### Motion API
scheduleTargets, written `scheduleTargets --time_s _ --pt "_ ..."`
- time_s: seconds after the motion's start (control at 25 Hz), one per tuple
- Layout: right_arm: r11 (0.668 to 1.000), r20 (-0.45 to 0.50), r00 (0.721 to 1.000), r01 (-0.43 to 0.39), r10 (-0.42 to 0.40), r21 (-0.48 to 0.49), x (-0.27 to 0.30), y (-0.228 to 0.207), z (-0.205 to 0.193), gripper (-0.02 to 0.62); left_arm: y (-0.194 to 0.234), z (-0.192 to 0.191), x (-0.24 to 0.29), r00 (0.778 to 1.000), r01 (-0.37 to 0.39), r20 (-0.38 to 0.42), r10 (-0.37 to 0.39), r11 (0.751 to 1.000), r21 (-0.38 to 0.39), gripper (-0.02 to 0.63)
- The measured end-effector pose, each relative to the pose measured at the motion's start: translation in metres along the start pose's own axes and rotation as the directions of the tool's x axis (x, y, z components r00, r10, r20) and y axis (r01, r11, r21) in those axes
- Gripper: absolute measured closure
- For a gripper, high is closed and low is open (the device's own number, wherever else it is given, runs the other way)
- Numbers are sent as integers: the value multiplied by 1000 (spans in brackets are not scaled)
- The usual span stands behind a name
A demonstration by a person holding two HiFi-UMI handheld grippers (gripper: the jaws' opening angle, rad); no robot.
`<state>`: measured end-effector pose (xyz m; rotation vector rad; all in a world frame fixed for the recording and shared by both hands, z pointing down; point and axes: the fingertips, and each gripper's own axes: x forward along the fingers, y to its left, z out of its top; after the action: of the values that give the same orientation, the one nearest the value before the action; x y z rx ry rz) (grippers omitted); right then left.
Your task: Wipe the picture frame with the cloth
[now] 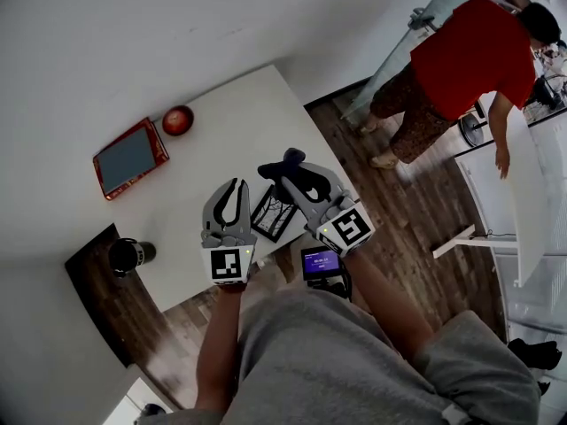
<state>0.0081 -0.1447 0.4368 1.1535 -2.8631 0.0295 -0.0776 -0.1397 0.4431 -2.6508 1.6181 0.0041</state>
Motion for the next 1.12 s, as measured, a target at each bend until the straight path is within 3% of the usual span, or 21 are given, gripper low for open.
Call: scheduleTargets --time_s 0.2,1.12 --pt "1000 -8 1000 -2 2 5 4 1 -5 502 1 -1 5 1000 8 7 -8 1000 7 603" --pt "1000 -39 999 11 -10 29 0 -2 -21 503 0 -3 6 1000 11 -17 -11 999 46 602"
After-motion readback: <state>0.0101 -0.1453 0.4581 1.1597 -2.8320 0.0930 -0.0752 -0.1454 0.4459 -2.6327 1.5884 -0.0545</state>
